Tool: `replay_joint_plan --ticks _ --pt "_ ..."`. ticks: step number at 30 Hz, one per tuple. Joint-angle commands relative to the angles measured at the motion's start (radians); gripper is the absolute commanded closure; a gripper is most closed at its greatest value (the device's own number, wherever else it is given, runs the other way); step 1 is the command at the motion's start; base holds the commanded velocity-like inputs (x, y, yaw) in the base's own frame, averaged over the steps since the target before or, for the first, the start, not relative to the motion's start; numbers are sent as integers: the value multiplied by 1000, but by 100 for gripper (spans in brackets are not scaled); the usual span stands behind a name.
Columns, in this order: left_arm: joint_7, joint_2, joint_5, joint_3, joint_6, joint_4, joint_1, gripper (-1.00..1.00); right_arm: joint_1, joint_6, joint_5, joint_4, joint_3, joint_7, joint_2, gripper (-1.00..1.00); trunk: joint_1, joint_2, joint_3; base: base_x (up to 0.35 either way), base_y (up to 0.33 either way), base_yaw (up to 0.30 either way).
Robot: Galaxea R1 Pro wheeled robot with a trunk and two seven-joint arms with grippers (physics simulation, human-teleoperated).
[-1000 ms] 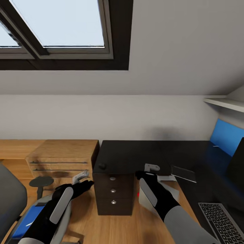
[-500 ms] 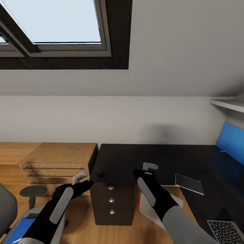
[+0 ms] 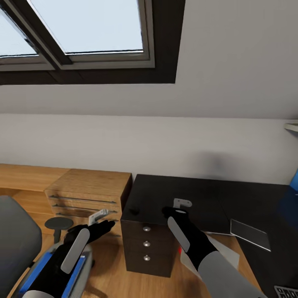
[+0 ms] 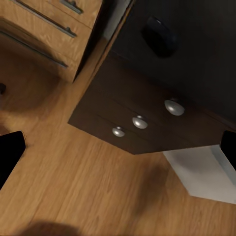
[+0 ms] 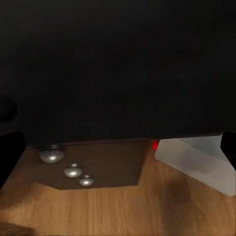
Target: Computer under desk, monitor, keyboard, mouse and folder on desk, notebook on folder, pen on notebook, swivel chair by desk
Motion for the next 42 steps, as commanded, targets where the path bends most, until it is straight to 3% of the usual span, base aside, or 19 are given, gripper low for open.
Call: replay_joint_plan --ticks 1,24,35,42 --pt "10 1 10 -3 1 -1 -1 -100 0 3 -7 -1 3 -7 -1 -100 0 -1 -1 1 0 234" --pt "10 1 12 -3 1 -1 -1 -100 0 3 -5 -2 6 1 0 -100 0 -1 -7 0 0 65" --pt "10 -2 12 -3 1 7 -1 -100 0 3 -5 -2 13 0 0 -100 0 -1 -10 0 0 222" --pt "8 -2 -7 -4 0 -4 0 -100 0 3 -5 -2 16 0 -1 -100 0 -1 -12 0 0 257"
